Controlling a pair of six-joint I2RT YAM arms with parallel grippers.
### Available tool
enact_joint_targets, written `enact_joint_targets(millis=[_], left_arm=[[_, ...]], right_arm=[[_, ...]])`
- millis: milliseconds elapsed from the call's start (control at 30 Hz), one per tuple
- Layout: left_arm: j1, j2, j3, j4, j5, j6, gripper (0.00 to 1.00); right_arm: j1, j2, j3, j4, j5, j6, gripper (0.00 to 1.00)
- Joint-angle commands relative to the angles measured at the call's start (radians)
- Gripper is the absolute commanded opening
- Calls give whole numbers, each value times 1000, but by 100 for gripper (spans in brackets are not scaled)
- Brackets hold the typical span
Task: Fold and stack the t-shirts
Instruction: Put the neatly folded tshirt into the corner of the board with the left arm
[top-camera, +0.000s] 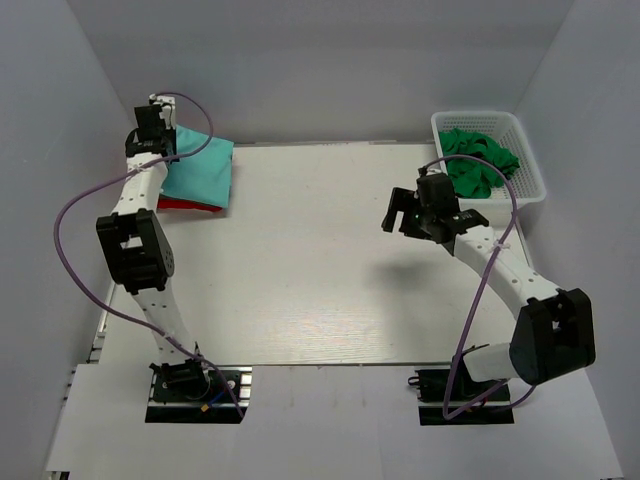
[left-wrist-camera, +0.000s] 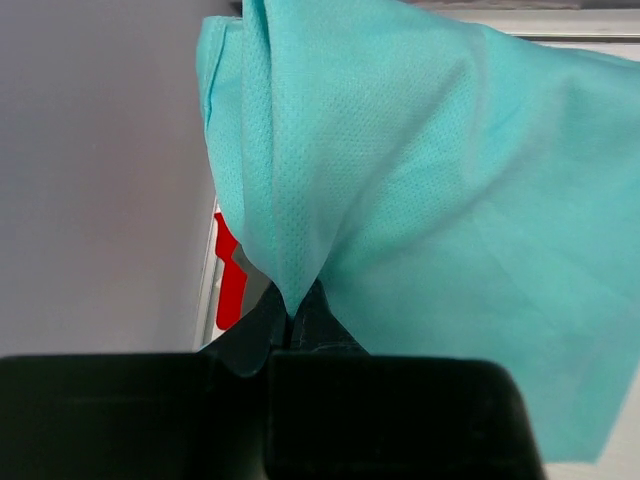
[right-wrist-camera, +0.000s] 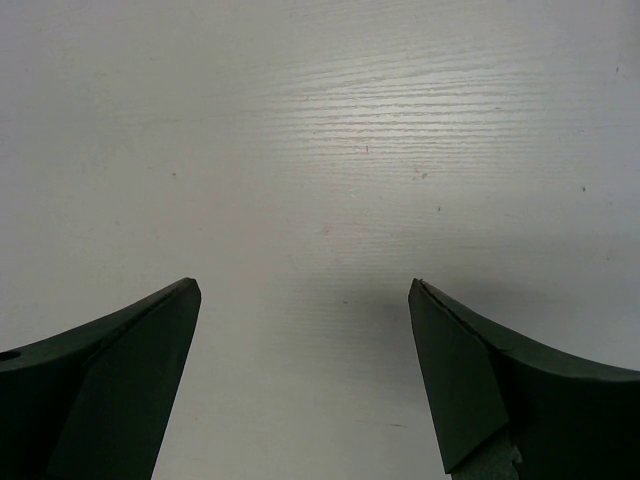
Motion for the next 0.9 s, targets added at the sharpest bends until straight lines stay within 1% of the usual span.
enact_joint_targets(millis=[0, 100, 267, 400, 467, 500, 533, 567, 600, 633, 667, 767, 833, 867], left_arm=[[33, 1, 37, 63, 18, -34, 0], [59, 27, 58, 86, 18, -68, 0], [100, 85, 132, 75, 32, -89, 0], [109, 117, 154, 66, 90, -78, 0], [109, 130, 154, 66, 66, -89, 0], [109, 130, 163, 51, 52, -89, 2], [109, 142, 172, 39, 40, -103, 7], [109, 153, 193, 25, 26, -112, 17], [109, 153, 194, -6, 26, -112, 34], [109, 153, 194, -6, 26, -112, 88], [109, 153, 194, -6, 15, -112, 100], [109, 104, 180, -15, 24, -121, 100], [109, 73, 169, -15, 13, -166, 100], [109, 73, 189, -35, 13, -184, 100]], right_arm=[[4, 16, 49, 7, -25, 15, 90], [3, 25, 55, 25, -47, 17, 90], [4, 28, 51, 41, -67, 27, 90], [4, 27, 42, 41, -71, 32, 90], [4, 28, 42, 36, -68, 34, 90], [4, 24, 46, 36, -70, 31, 90], [3, 24, 46, 32, -71, 31, 90], [4, 22, 48, 32, -70, 27, 90], [7, 15, 48, 29, -73, 27, 90], [6, 16, 46, 30, -73, 21, 90], [4, 16, 49, 29, -73, 20, 90], [3, 12, 52, 30, -76, 15, 90], [3, 1, 52, 35, -78, 14, 90], [6, -8, 45, 42, -79, 9, 90]])
